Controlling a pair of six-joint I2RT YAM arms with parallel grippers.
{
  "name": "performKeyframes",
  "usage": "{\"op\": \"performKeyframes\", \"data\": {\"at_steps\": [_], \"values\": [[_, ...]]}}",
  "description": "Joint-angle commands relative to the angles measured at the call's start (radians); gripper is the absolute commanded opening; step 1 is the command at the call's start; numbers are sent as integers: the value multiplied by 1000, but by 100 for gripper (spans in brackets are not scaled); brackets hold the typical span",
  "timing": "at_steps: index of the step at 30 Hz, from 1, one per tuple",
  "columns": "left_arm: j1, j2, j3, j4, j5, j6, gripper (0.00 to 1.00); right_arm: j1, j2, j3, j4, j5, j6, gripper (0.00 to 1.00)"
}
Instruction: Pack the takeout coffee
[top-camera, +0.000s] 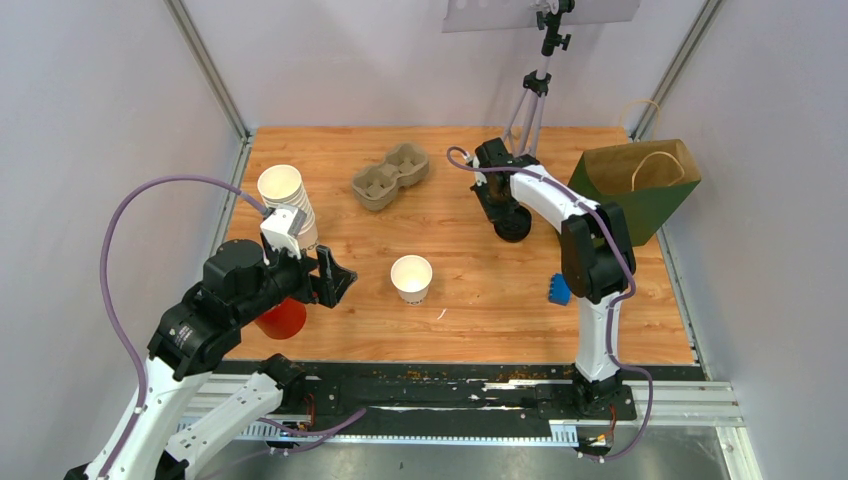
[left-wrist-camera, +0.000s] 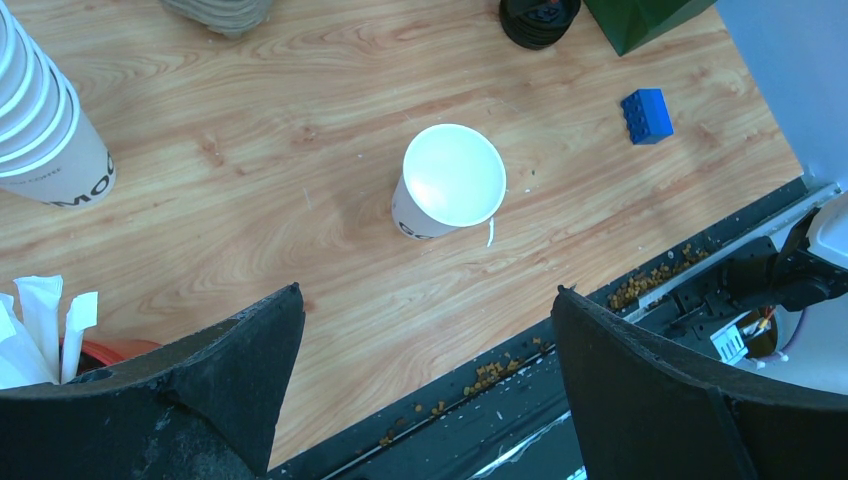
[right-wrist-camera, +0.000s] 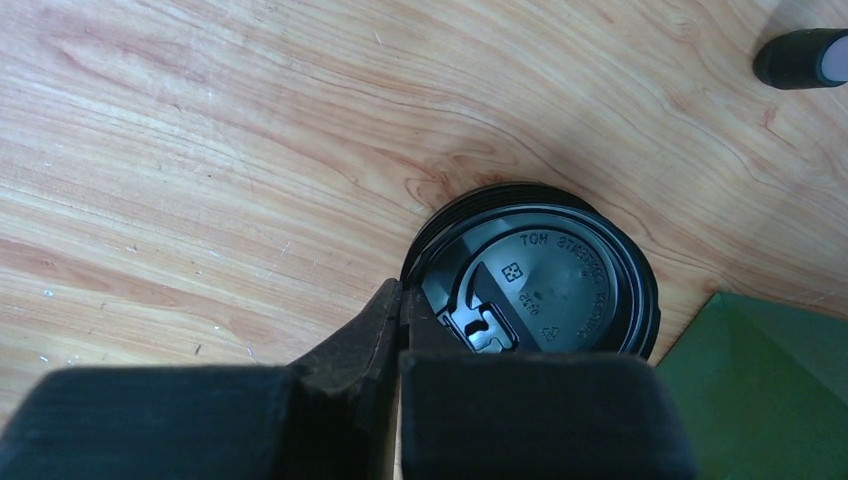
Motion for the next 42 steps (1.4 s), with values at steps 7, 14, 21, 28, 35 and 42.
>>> {"op": "performKeyframes", "data": {"at_steps": [7,14,21,28,35,42], "values": [[-3,-5,3,23,2,3,100,-4,-101,38,-9,-61,18,0],[-1,-6,1,25,9,-1,100,-3,-130,20,-18,-102,24,0],[-2,-8,1,27,4,-2,100,-1,-195,-6,-25,-185,43,0],[-2,11,-15,44,-9,3,100,1,-296,-46,-26,-241,57,0],[-2,39,12,55,-13,17,100,6,-308,-90,20,-151,37,23],[-2,26,4,42,-6,15,100,19,-203,-26,-3,-104,4,37]]}}
